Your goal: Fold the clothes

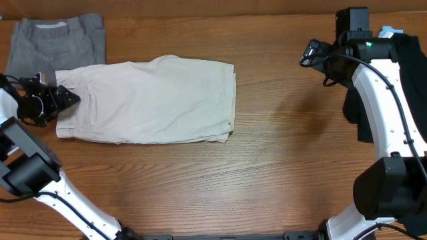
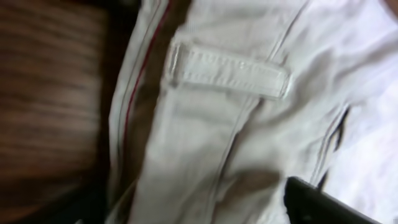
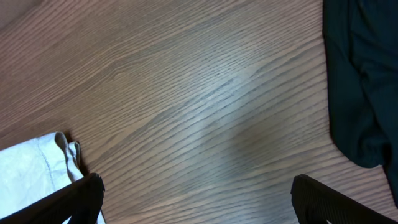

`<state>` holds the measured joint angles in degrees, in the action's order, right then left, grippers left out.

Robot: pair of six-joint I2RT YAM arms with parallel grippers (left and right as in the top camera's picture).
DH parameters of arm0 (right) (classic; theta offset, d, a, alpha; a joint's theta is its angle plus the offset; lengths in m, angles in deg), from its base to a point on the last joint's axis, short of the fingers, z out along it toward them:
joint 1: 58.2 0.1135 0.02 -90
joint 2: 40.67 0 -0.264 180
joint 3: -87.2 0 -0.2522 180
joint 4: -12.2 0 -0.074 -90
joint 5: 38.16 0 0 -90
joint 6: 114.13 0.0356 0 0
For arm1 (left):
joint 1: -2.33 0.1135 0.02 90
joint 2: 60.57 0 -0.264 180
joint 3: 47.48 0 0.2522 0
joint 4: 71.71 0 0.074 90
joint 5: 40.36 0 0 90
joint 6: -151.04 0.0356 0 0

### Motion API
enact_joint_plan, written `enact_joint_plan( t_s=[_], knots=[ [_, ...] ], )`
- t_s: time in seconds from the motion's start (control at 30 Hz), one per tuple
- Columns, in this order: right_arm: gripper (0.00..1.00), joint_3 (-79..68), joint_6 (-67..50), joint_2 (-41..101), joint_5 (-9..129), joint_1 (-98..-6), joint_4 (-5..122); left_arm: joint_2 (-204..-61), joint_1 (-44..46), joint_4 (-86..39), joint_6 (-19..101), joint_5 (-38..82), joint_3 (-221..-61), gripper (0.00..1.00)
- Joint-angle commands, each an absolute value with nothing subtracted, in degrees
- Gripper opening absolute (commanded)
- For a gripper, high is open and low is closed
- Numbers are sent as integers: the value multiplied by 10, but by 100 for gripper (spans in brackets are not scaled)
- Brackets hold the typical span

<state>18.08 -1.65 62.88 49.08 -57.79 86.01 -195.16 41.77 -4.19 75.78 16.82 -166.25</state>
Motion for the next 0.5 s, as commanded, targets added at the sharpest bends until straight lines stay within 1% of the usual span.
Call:
enact_joint_plan(
  t_s=[0.0, 0.03, 0.07, 0.1, 0.13, 0.23, 0.33, 0.43, 0.47],
  knots=[
    [100, 191, -14, 621, 494, -580, 859, -2015, 400, -36, 764, 172, -1636, 53],
    [100, 191, -14, 621, 494, -580, 859, -2014, 400, -36, 760, 173, -1637, 42],
    [100, 191, -14, 621, 494, -580, 859, -2014, 400, -33, 754, 173, -1640, 24],
    [100, 191, -14, 621, 494, -580, 859, -2014, 400, -33, 741, 179, -1643, 12],
    [100, 191, -14, 621, 494, -580, 859, -2014, 400, -32, 716, 194, -1648, 4],
    [100, 191, -14, 621, 494, -580, 859, -2013, 400, -11, 678, 234, -1673, 4],
    [100, 191, -14, 621, 494, -580, 859, -2009, 399, 44, 652, 279, -1719, 4],
    [100, 191, -14, 621, 494, -580, 859, -1997, 393, 105, 594, 331, -1783, 4],
    [100, 191, -14, 621, 494, -580, 859, -1993, 390, 122, 584, 331, -1803, 4]
  ],
)
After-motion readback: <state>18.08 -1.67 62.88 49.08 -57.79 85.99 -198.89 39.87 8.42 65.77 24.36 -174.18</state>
